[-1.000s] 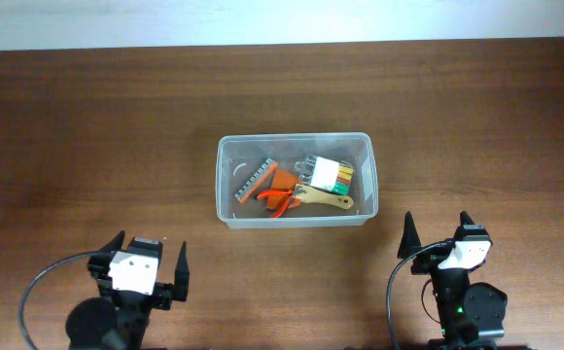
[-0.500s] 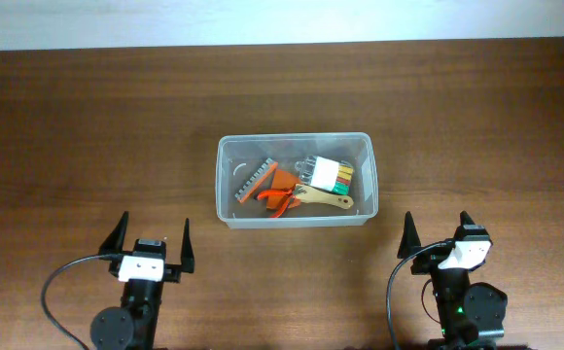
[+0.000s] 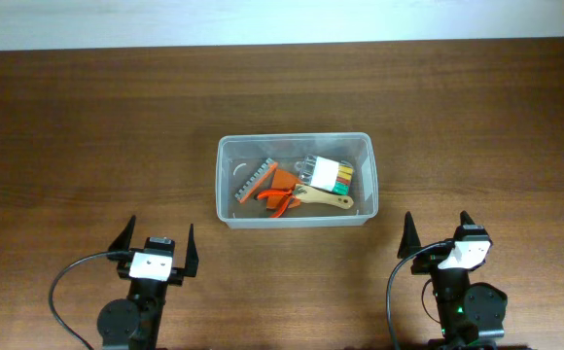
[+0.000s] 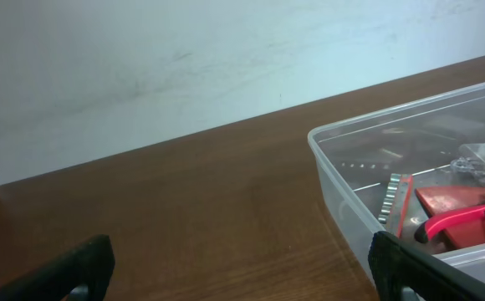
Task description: Pack container
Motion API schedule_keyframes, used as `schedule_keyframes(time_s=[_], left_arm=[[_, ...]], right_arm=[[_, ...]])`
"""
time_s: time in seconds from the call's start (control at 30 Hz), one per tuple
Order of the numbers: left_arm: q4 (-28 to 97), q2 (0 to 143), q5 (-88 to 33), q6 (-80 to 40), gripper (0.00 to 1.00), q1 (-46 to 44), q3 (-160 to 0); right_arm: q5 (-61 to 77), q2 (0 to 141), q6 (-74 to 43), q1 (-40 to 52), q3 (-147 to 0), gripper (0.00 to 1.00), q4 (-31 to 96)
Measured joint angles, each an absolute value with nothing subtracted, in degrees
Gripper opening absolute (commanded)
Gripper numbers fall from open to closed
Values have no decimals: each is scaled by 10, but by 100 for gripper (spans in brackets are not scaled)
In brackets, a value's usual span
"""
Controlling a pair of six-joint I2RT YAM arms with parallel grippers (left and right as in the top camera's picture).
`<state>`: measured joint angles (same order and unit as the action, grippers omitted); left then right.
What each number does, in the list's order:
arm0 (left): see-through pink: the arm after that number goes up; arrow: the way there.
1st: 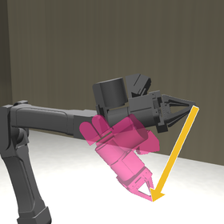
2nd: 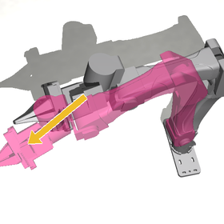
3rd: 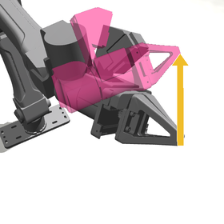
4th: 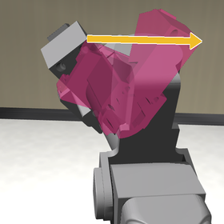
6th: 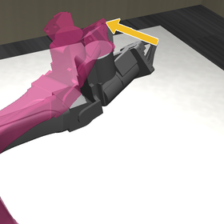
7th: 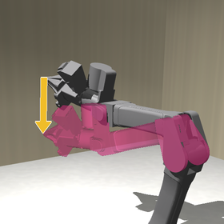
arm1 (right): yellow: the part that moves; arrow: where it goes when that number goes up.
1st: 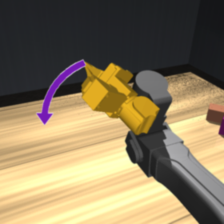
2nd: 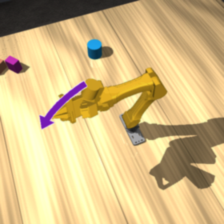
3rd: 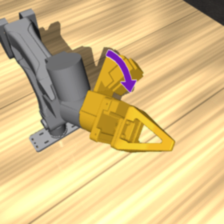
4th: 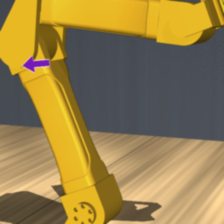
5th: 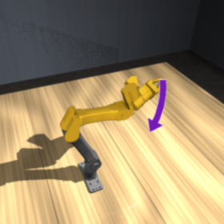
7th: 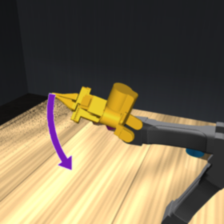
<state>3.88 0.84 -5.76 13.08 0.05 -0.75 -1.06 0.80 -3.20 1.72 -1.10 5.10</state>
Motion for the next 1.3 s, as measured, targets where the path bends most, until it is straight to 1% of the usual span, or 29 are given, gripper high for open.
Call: schedule_keyframes(time_s=[0.17, 0.4, 0.63, 0.93, 1.3], left_arm=[[39, 8, -57, 119, 99, 1, -8], [42, 8, -25, 29, 99, 1, -8], [44, 8, 5, -29, 99, 1, -8], [44, 8, 32, -44, 99, 1, -8], [44, 8, 35, -44, 99, 1, -8]], right_arm=[[-10, 8, -32, 17, -11, 99, 51], [-10, 8, -32, 17, -11, 99, 51], [-11, 8, -32, 17, -11, 99, 51], [-11, 8, -32, 17, -11, 99, 51], [-11, 8, -32, 17, -11, 99, 51]])
